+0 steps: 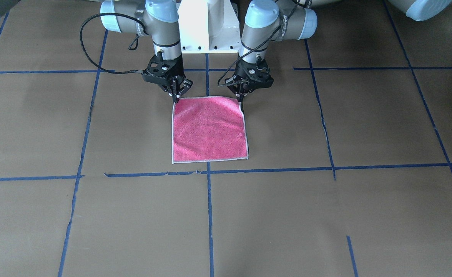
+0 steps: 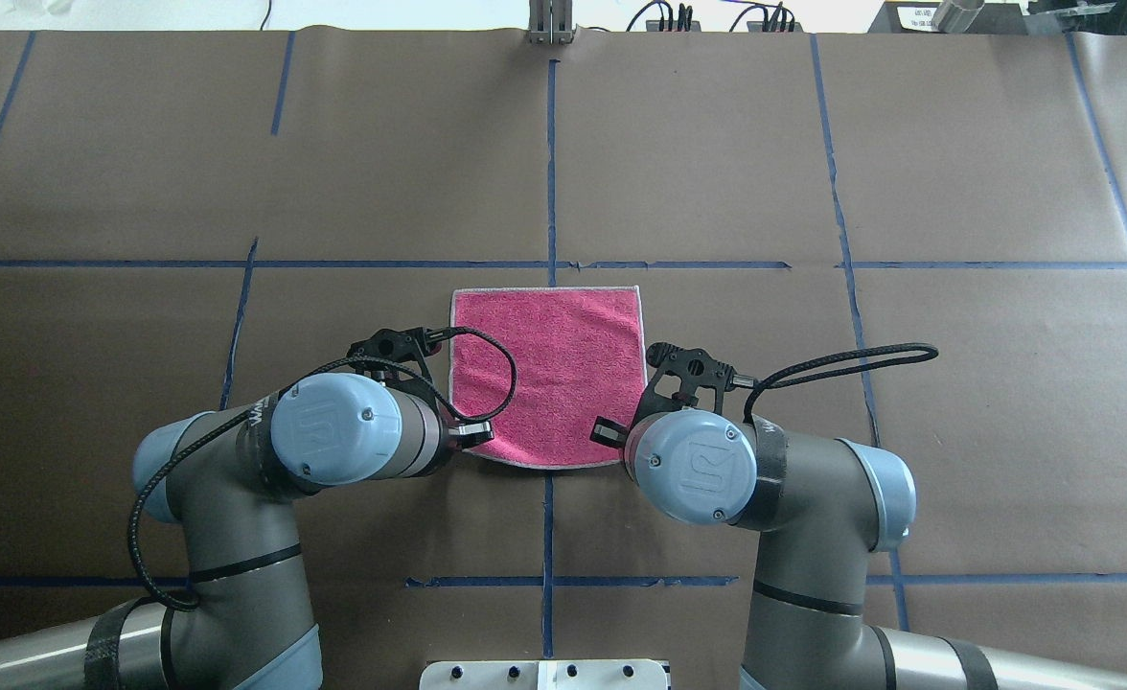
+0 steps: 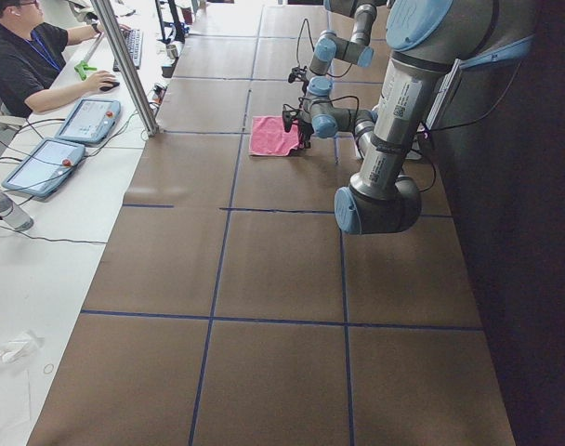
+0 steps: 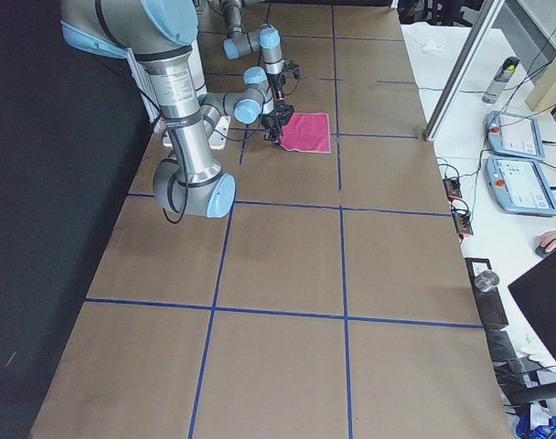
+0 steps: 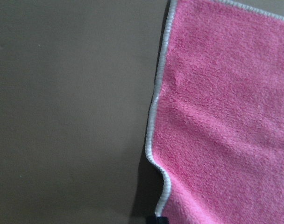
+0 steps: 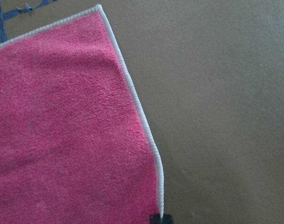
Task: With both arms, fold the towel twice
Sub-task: 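Lift the near towel edge with both grippers, raising it off the table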
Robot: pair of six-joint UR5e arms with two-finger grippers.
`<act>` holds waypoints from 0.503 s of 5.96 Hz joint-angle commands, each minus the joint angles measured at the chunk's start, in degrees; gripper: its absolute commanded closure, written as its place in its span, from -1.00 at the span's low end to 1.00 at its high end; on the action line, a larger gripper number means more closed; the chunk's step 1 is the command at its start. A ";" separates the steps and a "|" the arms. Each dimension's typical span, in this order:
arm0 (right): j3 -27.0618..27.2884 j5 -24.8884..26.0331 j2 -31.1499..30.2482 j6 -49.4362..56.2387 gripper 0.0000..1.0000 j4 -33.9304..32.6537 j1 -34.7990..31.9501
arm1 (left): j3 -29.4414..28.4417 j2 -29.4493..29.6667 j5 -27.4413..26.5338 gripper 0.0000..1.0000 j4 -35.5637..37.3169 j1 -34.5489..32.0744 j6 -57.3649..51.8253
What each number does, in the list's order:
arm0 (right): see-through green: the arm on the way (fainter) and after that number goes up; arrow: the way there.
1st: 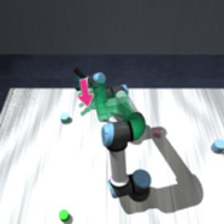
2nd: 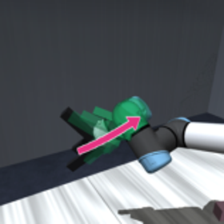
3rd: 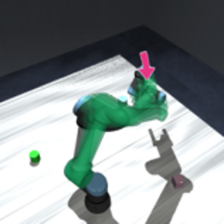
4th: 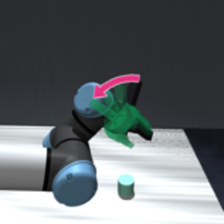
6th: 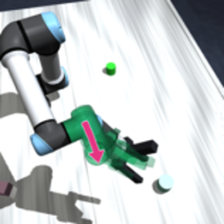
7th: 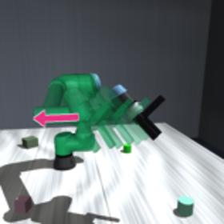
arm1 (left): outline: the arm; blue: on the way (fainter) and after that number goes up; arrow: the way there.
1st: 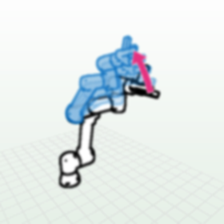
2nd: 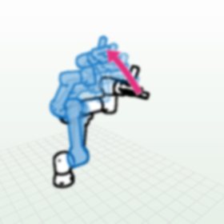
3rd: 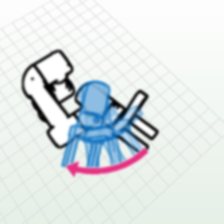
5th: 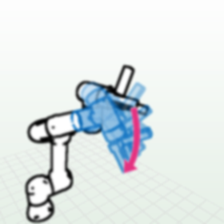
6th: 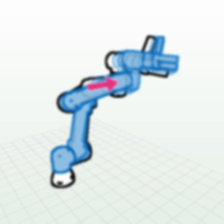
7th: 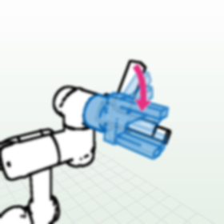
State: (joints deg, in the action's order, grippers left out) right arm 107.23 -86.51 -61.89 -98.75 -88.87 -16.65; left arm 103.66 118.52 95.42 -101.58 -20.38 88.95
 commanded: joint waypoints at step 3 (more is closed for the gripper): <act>11.34 -0.42 -0.52 0.13 1.00 -10.27 0.73 | 11.03 0.57 5.04 1.00 10.00 -2.29 -1.06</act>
State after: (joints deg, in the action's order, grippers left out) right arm 118.57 -86.97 -62.37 -98.62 -98.59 -16.51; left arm 113.59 118.74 99.91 -92.66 -22.33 87.94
